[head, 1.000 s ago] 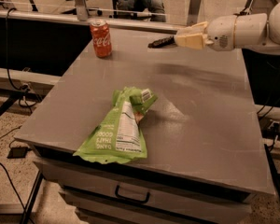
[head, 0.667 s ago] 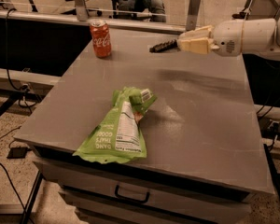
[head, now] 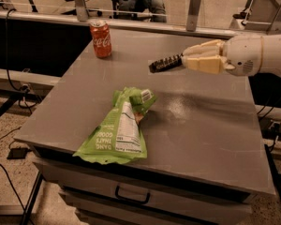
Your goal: Move rxbar chocolate near green rice chip bag
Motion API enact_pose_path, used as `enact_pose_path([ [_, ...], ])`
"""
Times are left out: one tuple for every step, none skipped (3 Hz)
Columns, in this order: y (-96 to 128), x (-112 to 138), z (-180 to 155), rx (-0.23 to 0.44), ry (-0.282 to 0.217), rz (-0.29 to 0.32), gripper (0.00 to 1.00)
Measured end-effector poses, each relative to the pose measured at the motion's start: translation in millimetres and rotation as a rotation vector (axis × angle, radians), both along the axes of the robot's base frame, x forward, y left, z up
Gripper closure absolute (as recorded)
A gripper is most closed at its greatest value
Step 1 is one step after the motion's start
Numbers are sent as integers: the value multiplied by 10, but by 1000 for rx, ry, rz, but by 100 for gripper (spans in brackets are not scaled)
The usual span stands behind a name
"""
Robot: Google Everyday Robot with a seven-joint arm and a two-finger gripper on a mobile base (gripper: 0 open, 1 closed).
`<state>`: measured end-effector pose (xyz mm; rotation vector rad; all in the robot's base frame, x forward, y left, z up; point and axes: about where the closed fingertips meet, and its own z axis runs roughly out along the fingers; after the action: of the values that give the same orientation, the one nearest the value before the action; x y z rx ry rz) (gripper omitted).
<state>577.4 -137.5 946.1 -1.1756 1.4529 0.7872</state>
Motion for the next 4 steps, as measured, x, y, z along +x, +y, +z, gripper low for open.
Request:
enact_pose_path([
  [35, -300, -85, -7, 4, 34, 100],
  [66, -533, -196, -26, 3, 62, 100],
  [-93, -616, -385, -106, -68, 74, 100],
  [-185, -628, -474, -130, -102, 69, 100],
])
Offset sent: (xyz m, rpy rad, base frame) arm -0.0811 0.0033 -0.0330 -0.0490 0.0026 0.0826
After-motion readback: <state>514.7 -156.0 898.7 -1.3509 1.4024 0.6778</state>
